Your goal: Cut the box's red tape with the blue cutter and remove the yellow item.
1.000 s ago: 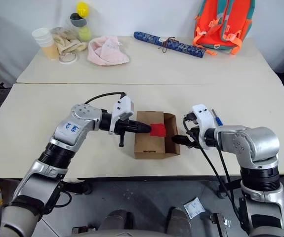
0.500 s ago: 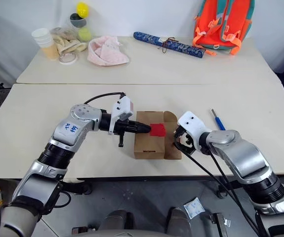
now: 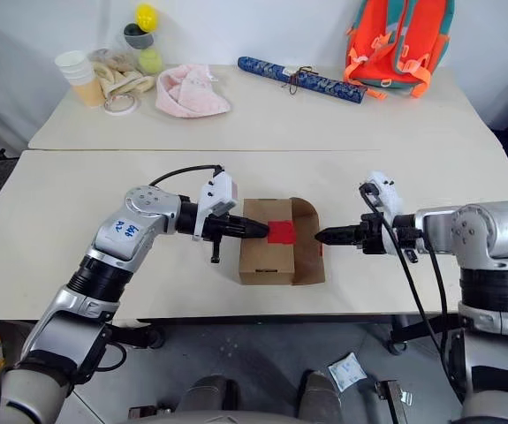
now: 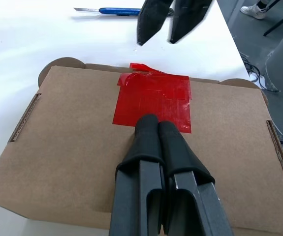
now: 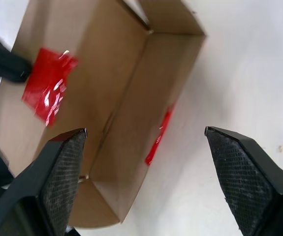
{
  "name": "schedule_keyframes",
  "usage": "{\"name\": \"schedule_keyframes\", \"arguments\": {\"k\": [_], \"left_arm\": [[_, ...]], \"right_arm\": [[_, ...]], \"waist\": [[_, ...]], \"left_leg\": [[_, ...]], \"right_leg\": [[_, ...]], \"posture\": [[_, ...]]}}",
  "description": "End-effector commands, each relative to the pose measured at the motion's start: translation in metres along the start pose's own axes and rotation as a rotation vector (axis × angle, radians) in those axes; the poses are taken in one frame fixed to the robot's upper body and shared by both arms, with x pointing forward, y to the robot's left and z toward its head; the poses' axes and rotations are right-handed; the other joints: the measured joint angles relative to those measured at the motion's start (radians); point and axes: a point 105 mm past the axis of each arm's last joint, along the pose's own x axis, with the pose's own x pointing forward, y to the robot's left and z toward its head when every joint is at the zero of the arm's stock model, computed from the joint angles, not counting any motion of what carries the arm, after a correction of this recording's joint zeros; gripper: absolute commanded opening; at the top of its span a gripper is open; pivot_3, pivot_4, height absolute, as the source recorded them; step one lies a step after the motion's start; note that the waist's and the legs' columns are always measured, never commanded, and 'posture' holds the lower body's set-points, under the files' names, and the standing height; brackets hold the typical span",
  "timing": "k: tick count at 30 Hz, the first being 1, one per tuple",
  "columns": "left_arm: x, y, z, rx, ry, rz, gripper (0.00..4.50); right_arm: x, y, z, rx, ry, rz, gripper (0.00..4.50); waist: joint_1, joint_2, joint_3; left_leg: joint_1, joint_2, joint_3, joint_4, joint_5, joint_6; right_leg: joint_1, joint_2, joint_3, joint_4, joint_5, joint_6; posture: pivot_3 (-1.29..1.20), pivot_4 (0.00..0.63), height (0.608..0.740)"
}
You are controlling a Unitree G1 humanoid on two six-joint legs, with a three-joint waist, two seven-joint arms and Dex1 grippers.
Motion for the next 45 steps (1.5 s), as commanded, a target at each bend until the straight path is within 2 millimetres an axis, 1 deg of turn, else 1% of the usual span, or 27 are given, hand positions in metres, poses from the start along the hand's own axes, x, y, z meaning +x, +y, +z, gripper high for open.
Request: {"name": "schedule_keyframes", "arguments": {"k": [1,5,8,11,15,29,32,33,35,38,39,42,45], "left_arm": [[0.001,-0.002,-0.01,-0.02,0.033,0.0,0.0],[-0.001,-0.001,-0.012,-0.028,0.031,0.014,0.0],[-0.001,-0.002,-0.012,-0.031,0.029,0.019,0.0],[-0.001,-0.003,-0.013,-0.036,0.026,0.022,0.0],[-0.001,-0.005,-0.014,-0.04,0.025,0.025,0.0],[-0.001,-0.005,-0.013,-0.042,0.02,0.027,0.0],[-0.002,-0.004,-0.012,-0.042,0.018,0.033,0.0],[-0.002,-0.004,-0.012,-0.043,0.018,0.034,0.0],[-0.002,-0.005,-0.013,-0.044,0.018,0.036,0.0],[-0.003,-0.005,-0.013,-0.045,0.017,0.04,0.0],[-0.003,-0.005,-0.013,-0.047,0.014,0.042,0.0],[-0.003,-0.006,-0.011,-0.051,0.002,0.041,0.0],[-0.005,-0.008,-0.007,-0.048,-0.03,0.031,0.0]], "right_arm": [[0.004,0.004,-0.001,-0.007,0.032,0.028,4.02],[0.011,0.015,-0.012,0.004,0.097,0.096,4.02],[0.014,0.019,-0.018,0.015,0.124,0.121,4.02],[0.022,0.022,-0.027,0.029,0.155,0.14,3.46],[0.027,0.021,-0.025,0.038,0.146,0.135,2.18],[0.047,0.005,-0.026,0.05,0.164,0.07,2.18],[0.051,0.008,-0.031,0.049,0.192,0.083,2.18],[0.052,0.009,-0.033,0.053,0.198,0.088,1.82],[0.054,0.01,-0.035,0.054,0.21,0.093,1.35],[0.056,0.01,-0.037,0.067,0.216,0.092,0.28],[0.056,0.01,-0.037,0.072,0.216,0.092,0.02],[0.055,0.01,-0.037,0.081,0.214,0.092,0.02],[0.047,0.009,-0.03,0.087,0.202,0.065,0.02]], "waist": [[0.0,0.0,0.0],[0.0,0.0,0.0],[0.0,0.0,0.0],[0.0,0.0,0.0],[0.0,0.0,0.0],[-0.007,0.001,0.0],[-0.015,0.0,-0.001],[-0.016,0.0,-0.001],[-0.019,0.0,-0.001],[-0.022,0.0,-0.001],[-0.022,0.0,-0.002],[-0.022,0.001,-0.002],[-0.022,0.001,-0.002]], "left_leg": [[0.0,0.0,0.0,0.0,0.0,0.0],[0.0,0.0,0.0,0.0,0.0,0.0],[0.0,0.0,0.0,0.0,0.0,0.0],[0.0,0.0,0.0,0.0,0.0,0.0],[0.0,0.0,0.0,0.0,0.0,0.0],[0.002,0.0,0.0,0.001,0.0,0.0],[0.002,0.0,0.0,0.001,0.0,0.0],[0.003,0.0,0.0,0.001,0.0,0.0],[0.002,0.0,0.0,0.001,0.0,0.0],[0.003,0.0,0.0,0.0,0.0,0.0],[0.003,0.0,0.0,0.0,0.0,0.0],[0.003,0.0,0.0,0.0,0.0,0.0],[0.003,0.0,0.0,0.0,0.0,0.0]], "right_leg": [[0.0,0.0,0.0,0.0,0.0,0.0],[0.0,0.0,0.0,0.0,0.0,0.0],[0.0,0.0,0.0,0.0,0.0,0.0],[0.0,0.0,0.0,0.0,0.0,0.0],[0.0,0.0,0.0,0.0,0.0,0.0],[0.001,0.0,0.0,0.001,0.0,0.0],[0.002,0.0,0.0,0.001,0.0,0.0],[0.002,0.0,0.0,0.001,0.0,0.0],[0.002,0.0,0.0,0.001,0.0,0.0],[0.002,0.0,0.0,0.001,0.0,0.0],[0.002,0.0,0.0,0.001,0.0,0.0],[0.002,0.0,0.0,0.001,0.0,0.0],[0.002,0.0,0.0,0.001,0.0,0.0]], "posture": [[0.0,0.15,0.74],[0.0,0.15,0.74],[0.0,0.15,0.74],[0.0,0.15,0.74],[0.0,0.15,0.74],[0.0,0.15,0.74],[0.0,0.15,0.74],[0.0,0.15,0.74],[0.0,0.15,0.74],[0.0,0.15,0.74],[0.0,0.15,0.74],[0.0,0.15,0.74],[0.0,0.15,0.74]]}}
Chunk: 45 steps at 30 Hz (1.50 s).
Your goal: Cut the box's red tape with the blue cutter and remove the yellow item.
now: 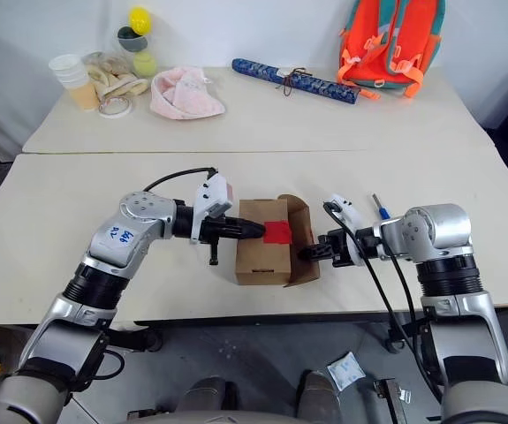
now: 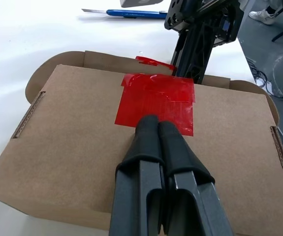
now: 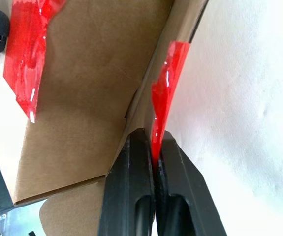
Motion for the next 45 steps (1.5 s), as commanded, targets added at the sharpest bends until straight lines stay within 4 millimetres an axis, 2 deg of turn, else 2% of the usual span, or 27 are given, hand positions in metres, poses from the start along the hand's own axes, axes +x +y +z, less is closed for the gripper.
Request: {"name": "schedule_keyframes", "arguments": {"k": [1,6,11,16,22,28,35,39,45], "left_arm": [[-0.001,-0.006,-0.002,-0.016,-0.026,-0.022,0.0],[0.001,-0.014,0.0,-0.016,-0.068,-0.045,0.0],[0.013,-0.02,0.0,-0.027,-0.107,-0.059,0.0],[0.052,-0.032,0.004,-0.035,-0.209,-0.08,0.0],[0.069,-0.031,0.007,-0.041,-0.254,-0.044,0.0],[0.076,-0.026,0.009,-0.05,-0.292,0.004,0.0],[0.069,-0.028,0.001,-0.069,-0.27,0.017,0.0],[0.059,-0.027,-0.009,-0.079,-0.241,0.043,0.0],[0.026,-0.017,-0.009,-0.044,-0.202,0.115,0.0]], "right_arm": [[-0.005,-0.007,-0.005,0.033,0.034,-0.067,0.02],[-0.036,-0.006,0.002,0.004,0.03,-0.128,0.02],[-0.061,-0.006,0.005,-0.033,0.052,-0.187,0.02],[-0.111,0.005,0.02,-0.108,0.069,-0.327,0.02],[-0.133,0.015,0.024,-0.141,0.09,-0.39,0.02],[-0.139,0.02,0.026,-0.173,0.118,-0.434,0.02],[-0.137,0.035,0.029,-0.231,0.136,-0.42,0.02],[-0.132,0.043,0.031,-0.26,0.142,-0.402,0.02],[-0.128,0.044,0.028,-0.264,0.145,-0.413,0.02]], "waist": [[0.0,0.0,0.0],[0.013,0.0,0.0],[0.027,0.0,0.0],[0.032,0.003,0.002],[0.022,0.002,0.002],[0.029,0.002,0.002],[0.029,0.002,0.002],[0.028,0.002,0.002],[0.028,0.002,0.002]], "left_leg": [[0.0,0.0,0.0,0.0,0.0,0.0],[-0.002,0.0,0.0,0.0,0.0,0.0],[-0.003,-0.001,0.0,0.0,0.0,0.0],[-0.005,-0.002,0.0,0.003,-0.001,0.001],[-0.005,-0.002,0.001,0.001,-0.001,0.002],[-0.006,-0.002,0.0,0.003,-0.001,0.002],[-0.007,-0.002,0.0,0.003,-0.002,0.003],[-0.008,-0.002,0.0,0.003,-0.002,0.003],[-0.008,-0.002,0.0,0.003,-0.002,0.003]], "right_leg": [[0.0,0.0,0.0,0.0,0.0,0.0],[-0.001,-0.001,-0.001,-0.001,0.0,0.0],[-0.001,-0.001,-0.001,-0.003,0.0,0.0],[-0.001,-0.002,-0.001,-0.003,0.0,0.0],[-0.003,-0.002,-0.001,-0.004,0.0,0.0],[-0.003,-0.003,-0.001,-0.004,0.0,0.0],[-0.004,-0.004,-0.002,-0.004,0.001,0.001],[-0.004,-0.004,-0.002,-0.004,0.001,0.001],[-0.004,-0.003,-0.002,-0.004,0.001,0.001]], "posture": [[0.0,0.15,0.74],[0.0,0.15,0.74],[0.0,0.15,0.74],[0.0,0.15,0.74],[0.0,0.15,0.74],[0.0,0.15,0.74],[0.0,0.15,0.74],[0.0,0.15,0.74],[0.0,0.15,0.74]]}}
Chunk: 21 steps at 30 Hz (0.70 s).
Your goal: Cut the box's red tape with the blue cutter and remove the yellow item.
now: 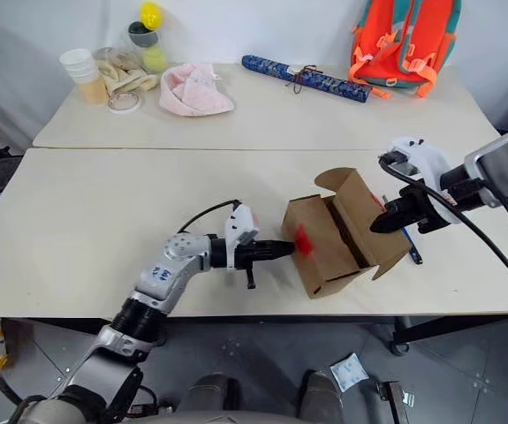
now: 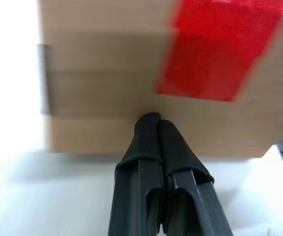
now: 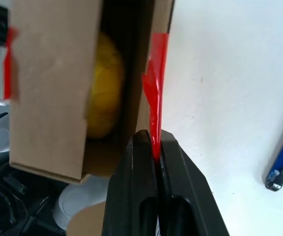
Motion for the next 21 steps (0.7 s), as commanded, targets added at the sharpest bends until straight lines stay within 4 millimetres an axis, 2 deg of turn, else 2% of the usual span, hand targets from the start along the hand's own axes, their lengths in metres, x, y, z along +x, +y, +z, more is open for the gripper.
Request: {"name": "schedule_keyframes", "arguments": {"k": [1,6,10,13,17,21], "left_arm": [[-0.015,0.002,0.015,0.042,-0.021,0.016,0.0],[-0.043,-0.004,0.019,0.044,0.021,-0.079,0.0],[-0.065,-0.03,0.054,-0.009,-0.03,-0.28,0.0],[-0.067,-0.037,0.069,-0.008,-0.05,-0.329,0.0],[-0.037,-0.046,0.102,0.049,-0.157,-0.378,0.0],[-0.004,-0.054,0.1,0.09,-0.131,-0.403,0.0]], "right_arm": [[-0.007,0.004,0.001,-0.018,-0.016,-0.015,0.02],[-0.008,0.004,-0.002,-0.012,-0.013,-0.04,0.02],[-0.008,0.001,0.001,0.01,-0.026,-0.069,0.02],[-0.008,0.0,0.003,0.022,-0.036,-0.082,0.02],[-0.006,0.0,0.004,0.039,-0.048,-0.087,0.02],[-0.004,-0.004,0.008,0.068,-0.07,-0.113,0.02]], "waist": [[0.0,0.0,0.0],[0.0,0.0,0.0],[0.0,0.0,0.0],[0.002,0.0,0.0],[0.004,0.0,0.0],[0.001,0.0,0.0]], "left_leg": [[0.0,0.0,0.0,0.0,0.0,0.0],[-0.002,0.0,0.0,0.0,0.0,0.0],[-0.013,0.0,0.0,0.003,0.0,0.0],[-0.013,0.0,0.0,0.002,0.0,0.0],[-0.013,0.0,0.0,0.003,0.0,0.0],[-0.013,0.0,0.001,0.003,0.0,0.0]], "right_leg": [[0.0,0.0,0.0,0.0,0.0,0.0],[-0.002,0.0,0.0,0.0,0.0,0.0],[-0.013,0.0,0.0,0.003,0.0,-0.001],[-0.013,0.0,0.0,0.003,0.0,-0.001],[-0.013,0.0,0.0,0.003,0.001,0.0],[-0.013,0.0,0.0,0.003,0.001,0.0]], "posture": [[0.0,0.15,0.74],[0.0,0.15,0.74],[0.0,0.15,0.74],[0.0,0.15,0.74],[0.0,0.15,0.74],[0.0,0.15,0.74]]}}
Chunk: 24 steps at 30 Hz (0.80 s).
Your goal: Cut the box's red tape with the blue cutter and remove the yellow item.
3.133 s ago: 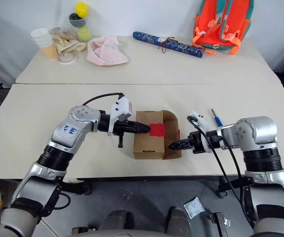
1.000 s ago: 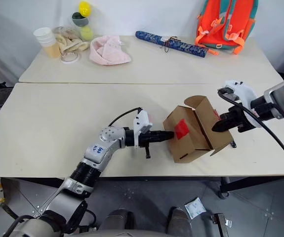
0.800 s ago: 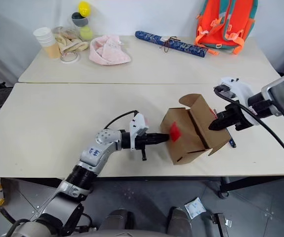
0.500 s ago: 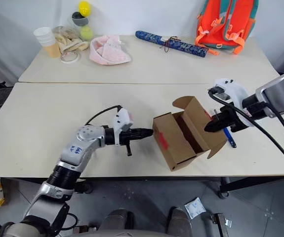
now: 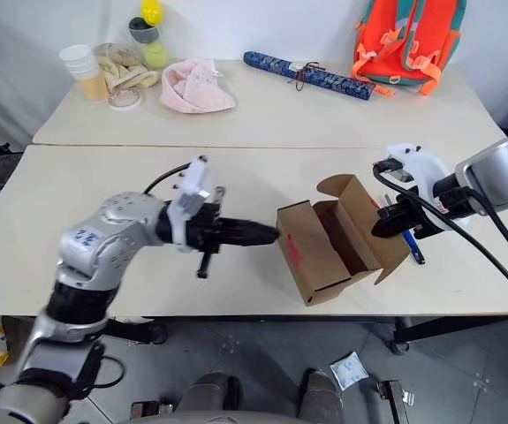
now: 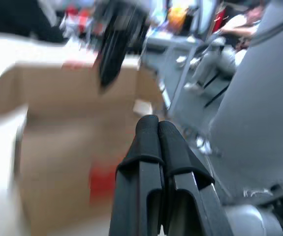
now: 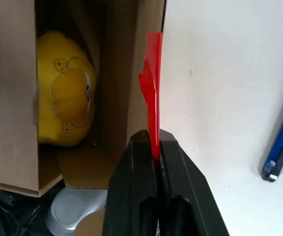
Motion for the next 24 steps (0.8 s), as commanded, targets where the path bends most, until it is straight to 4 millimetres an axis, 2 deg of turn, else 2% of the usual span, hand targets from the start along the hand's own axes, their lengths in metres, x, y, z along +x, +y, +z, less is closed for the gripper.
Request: {"name": "schedule_keyframes", "arguments": {"k": [1,6,13,18,24], "left_arm": [[0.021,0.003,-0.008,0.029,0.038,-0.01,0.0],[0.04,0.002,-0.027,0.031,0.116,-0.028,0.0],[0.038,0.01,-0.044,0.003,0.181,0.029,0.0],[0.039,0.021,-0.049,0.015,0.19,0.103,0.0],[0.034,0.024,-0.056,-0.002,0.2,0.137,0.0]], "right_arm": [[-0.008,-0.003,0.008,0.023,-0.064,-0.024,0.02],[-0.005,-0.01,0.011,0.061,-0.092,-0.063,0.02],[-0.001,-0.011,0.01,0.088,-0.121,-0.066,0.02],[0.001,-0.009,0.005,0.096,-0.128,-0.057,0.02],[0.001,-0.006,0.0,0.106,-0.14,-0.053,0.02]], "waist": [[0.0,0.0,0.0],[-0.002,0.0,0.0],[0.002,0.0,0.0],[0.004,0.0,0.0],[0.002,0.0,0.0]], "left_leg": [[0.0,0.0,0.0,0.0,0.0,0.0],[0.0,0.0,0.001,-0.001,0.0,0.0],[0.0,0.0,0.001,0.0,0.0,0.0],[0.0,0.0,0.001,0.0,0.0,0.0],[0.001,0.0,0.001,0.001,0.0,0.0]], "right_leg": [[0.0,0.0,0.0,0.0,0.0,0.0],[-0.001,0.0,0.0,0.0,0.0,0.0],[-0.001,0.0,0.0,0.0,0.0,0.0],[0.0,0.0,0.0,0.0,0.0,0.0],[0.0,0.0,0.0,0.001,0.0,0.0]], "posture": [[0.0,0.15,0.74],[0.0,0.15,0.74],[0.0,0.15,0.74],[0.0,0.15,0.74],[0.0,0.15,0.74]]}}
